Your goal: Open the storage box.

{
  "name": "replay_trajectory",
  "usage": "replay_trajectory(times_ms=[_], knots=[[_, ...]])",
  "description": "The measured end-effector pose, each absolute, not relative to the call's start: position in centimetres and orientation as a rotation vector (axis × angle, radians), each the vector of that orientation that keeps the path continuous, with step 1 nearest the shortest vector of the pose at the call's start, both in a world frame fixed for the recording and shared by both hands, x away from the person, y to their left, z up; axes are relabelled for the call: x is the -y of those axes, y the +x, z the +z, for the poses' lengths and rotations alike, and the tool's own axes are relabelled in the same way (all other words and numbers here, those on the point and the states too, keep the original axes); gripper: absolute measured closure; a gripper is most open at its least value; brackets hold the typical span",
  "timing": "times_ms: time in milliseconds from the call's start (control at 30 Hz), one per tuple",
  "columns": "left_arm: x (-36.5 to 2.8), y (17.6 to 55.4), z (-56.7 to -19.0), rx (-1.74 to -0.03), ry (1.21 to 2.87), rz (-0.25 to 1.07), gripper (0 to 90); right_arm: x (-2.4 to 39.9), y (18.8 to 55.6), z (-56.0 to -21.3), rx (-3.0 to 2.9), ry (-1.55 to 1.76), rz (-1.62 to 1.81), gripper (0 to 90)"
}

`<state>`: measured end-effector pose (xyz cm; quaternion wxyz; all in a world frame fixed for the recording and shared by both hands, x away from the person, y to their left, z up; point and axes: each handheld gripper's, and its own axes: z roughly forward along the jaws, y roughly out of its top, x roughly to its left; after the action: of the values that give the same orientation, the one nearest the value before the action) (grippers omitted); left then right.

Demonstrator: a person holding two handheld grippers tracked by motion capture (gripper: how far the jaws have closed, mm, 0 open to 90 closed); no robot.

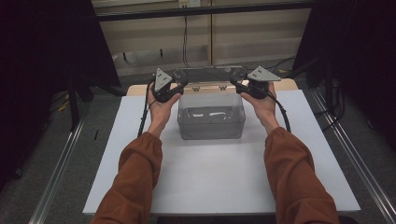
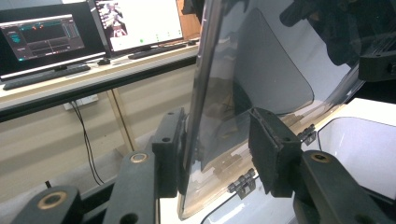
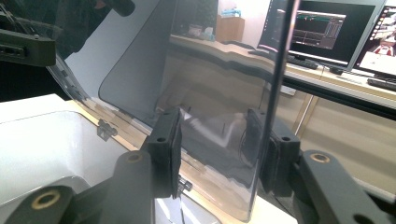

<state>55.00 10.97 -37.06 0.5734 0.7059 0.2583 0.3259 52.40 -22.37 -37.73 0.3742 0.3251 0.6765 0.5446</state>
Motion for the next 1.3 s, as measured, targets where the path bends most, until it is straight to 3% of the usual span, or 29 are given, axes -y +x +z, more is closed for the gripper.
replay_trajectory(times_ms=[600,1300], knots=[[-11.3,56.5,-38.0,-0.662,1.635,0.742,63.9,22.7,53.9,-39.2,-1.755,0.882,1.385,51.3],[-10.7,57.6,-38.9,-0.708,1.669,0.718,61.3,22.5,55.4,-39.7,-1.741,0.981,1.461,52.8]])
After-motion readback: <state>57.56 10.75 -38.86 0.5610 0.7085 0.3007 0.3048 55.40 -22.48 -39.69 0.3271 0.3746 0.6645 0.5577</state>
